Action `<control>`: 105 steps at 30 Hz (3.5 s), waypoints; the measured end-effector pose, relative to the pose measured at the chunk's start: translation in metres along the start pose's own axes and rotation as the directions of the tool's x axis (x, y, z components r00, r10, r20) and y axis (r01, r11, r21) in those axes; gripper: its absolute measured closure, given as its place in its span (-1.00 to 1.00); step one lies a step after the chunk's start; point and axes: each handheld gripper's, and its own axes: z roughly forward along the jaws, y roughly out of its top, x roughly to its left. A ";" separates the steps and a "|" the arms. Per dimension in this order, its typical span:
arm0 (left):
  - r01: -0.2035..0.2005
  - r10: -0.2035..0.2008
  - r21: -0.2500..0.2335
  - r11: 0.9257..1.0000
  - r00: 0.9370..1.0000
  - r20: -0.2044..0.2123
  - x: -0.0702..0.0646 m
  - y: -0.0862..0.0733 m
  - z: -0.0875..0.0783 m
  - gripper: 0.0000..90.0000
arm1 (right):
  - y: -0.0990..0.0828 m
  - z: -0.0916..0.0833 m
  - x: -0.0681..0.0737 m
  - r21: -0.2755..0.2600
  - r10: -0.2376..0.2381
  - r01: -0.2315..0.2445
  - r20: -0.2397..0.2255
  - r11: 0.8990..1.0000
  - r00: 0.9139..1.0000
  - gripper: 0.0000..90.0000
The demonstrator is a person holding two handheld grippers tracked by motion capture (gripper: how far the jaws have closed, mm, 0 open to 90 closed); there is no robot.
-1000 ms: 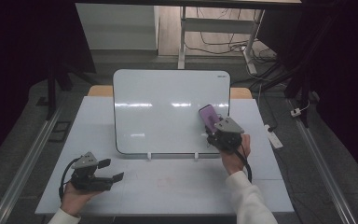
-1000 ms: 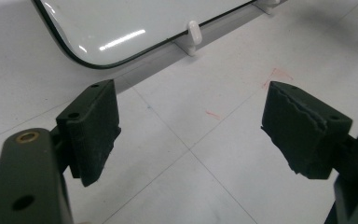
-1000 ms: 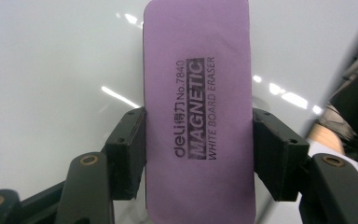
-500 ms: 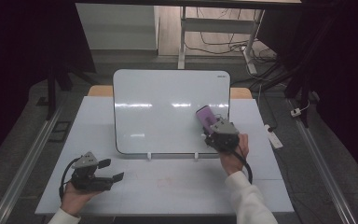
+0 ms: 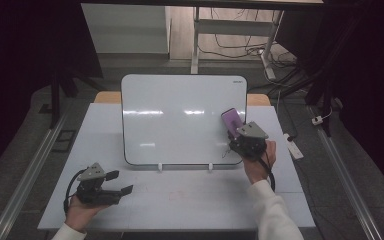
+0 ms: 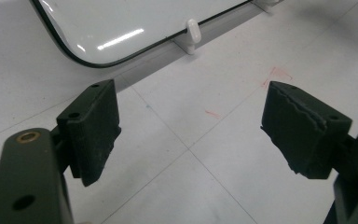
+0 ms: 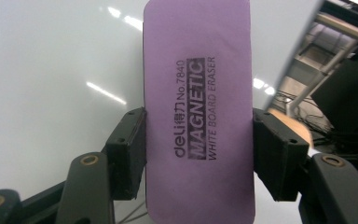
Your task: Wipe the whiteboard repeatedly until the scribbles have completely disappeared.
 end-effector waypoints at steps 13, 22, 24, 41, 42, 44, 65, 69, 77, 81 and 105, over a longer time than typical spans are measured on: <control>-0.004 0.004 0.001 1.000 1.000 0.001 0.000 0.000 0.000 -0.56 | 0.004 0.002 -0.008 -0.015 0.022 -0.022 0.006 1.000 1.000 -0.10; -0.004 0.004 0.008 1.000 1.000 0.002 0.000 0.000 0.002 -0.56 | 0.002 0.005 0.020 -0.016 -0.043 0.042 -0.057 0.999 0.997 -0.10; -0.002 0.002 0.007 1.000 1.000 0.003 0.000 0.000 0.002 -0.56 | -0.002 0.005 0.035 -0.018 -0.057 0.056 -0.090 0.998 0.994 -0.09; -0.001 0.001 0.007 1.000 1.000 0.003 0.001 -0.001 0.002 -0.56 | 0.005 0.004 -0.005 -0.039 0.007 -0.008 -0.028 0.999 1.000 -0.10; -0.001 0.001 0.008 1.000 1.000 0.003 0.001 -0.001 0.002 -0.56 | 0.003 0.004 -0.002 -0.035 0.001 -0.002 -0.034 0.999 0.999 -0.10; -0.001 0.001 0.009 1.000 1.000 0.002 0.001 -0.001 0.002 -0.56 | -0.002 0.003 0.005 -0.031 -0.017 0.016 -0.052 0.999 0.998 -0.09; -0.003 0.003 0.015 1.000 1.000 0.005 -0.001 0.000 0.004 -0.56 | -0.025 -0.003 0.017 -0.026 -0.065 0.062 -0.092 0.998 0.994 -0.10; -0.003 0.003 0.011 1.000 1.000 0.005 0.000 0.000 0.004 -0.56 | -0.011 0.001 -0.001 -0.027 -0.002 0.000 -0.058 1.000 0.998 -0.10; -0.003 0.003 0.011 1.000 1.000 0.006 0.000 -0.001 0.003 -0.56 | -0.003 0.004 -0.017 -0.050 0.047 -0.049 -0.037 0.998 0.998 -0.10; -0.002 0.002 0.013 1.000 1.000 0.006 -0.001 -0.001 0.004 -0.56 | -0.004 0.003 -0.017 -0.055 0.049 -0.051 -0.033 0.997 0.998 -0.10; -0.008 0.008 0.015 1.000 1.000 0.007 -0.002 0.000 0.006 -0.56 | -0.051 -0.012 0.027 -0.011 -0.054 0.053 -0.100 0.999 0.994 -0.10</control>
